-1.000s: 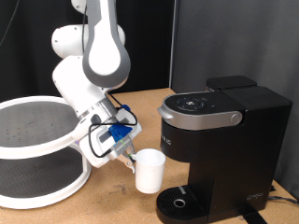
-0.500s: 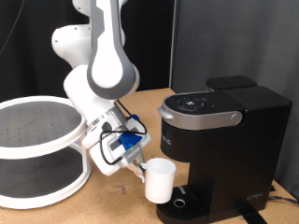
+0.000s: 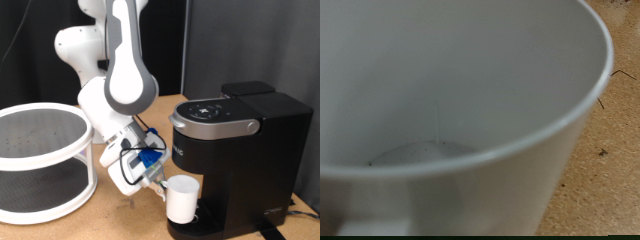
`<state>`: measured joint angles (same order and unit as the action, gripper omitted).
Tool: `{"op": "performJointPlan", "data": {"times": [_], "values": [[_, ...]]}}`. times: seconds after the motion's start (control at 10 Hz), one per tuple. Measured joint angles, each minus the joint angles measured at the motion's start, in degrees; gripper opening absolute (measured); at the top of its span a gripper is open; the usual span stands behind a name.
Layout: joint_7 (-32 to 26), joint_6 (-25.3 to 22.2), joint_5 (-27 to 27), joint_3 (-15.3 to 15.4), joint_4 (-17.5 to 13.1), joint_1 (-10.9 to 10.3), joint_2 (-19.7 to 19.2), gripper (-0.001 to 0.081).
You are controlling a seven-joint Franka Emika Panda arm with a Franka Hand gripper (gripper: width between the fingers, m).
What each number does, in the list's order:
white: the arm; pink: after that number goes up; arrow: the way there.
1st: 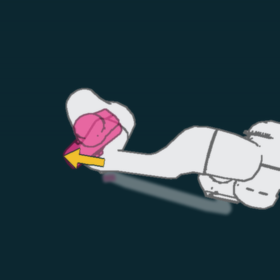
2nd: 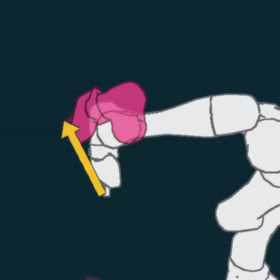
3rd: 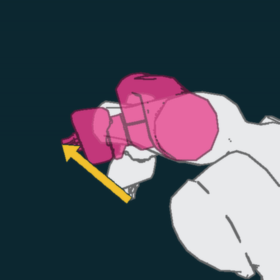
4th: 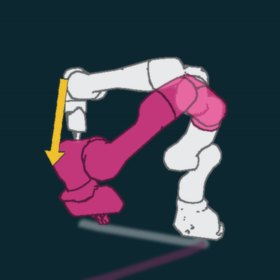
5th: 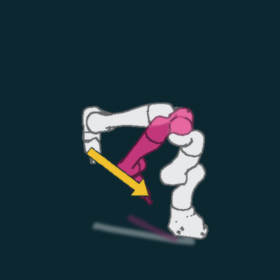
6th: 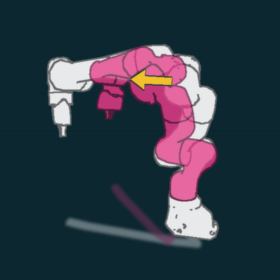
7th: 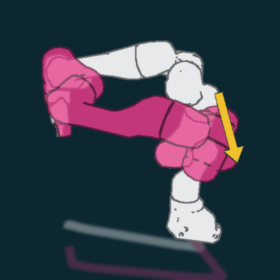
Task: Make a cup of coffee with the keurig machine
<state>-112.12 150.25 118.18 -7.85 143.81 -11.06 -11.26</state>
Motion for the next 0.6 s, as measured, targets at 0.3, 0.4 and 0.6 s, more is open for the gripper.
{"op": "performJointPlan", "data": {"times": [0.3,0.4,0.6], "values": [[-1.13,0.00,2.01,1.36,-0.42,-0.23,-1.37,0.0073],[-2.00,0.00,3.14,1.62,-0.55,-0.26,-1.79,0.0073],[-3.22,0.00,4.57,2.01,-0.85,-0.29,-2.72,0.0073]]}}
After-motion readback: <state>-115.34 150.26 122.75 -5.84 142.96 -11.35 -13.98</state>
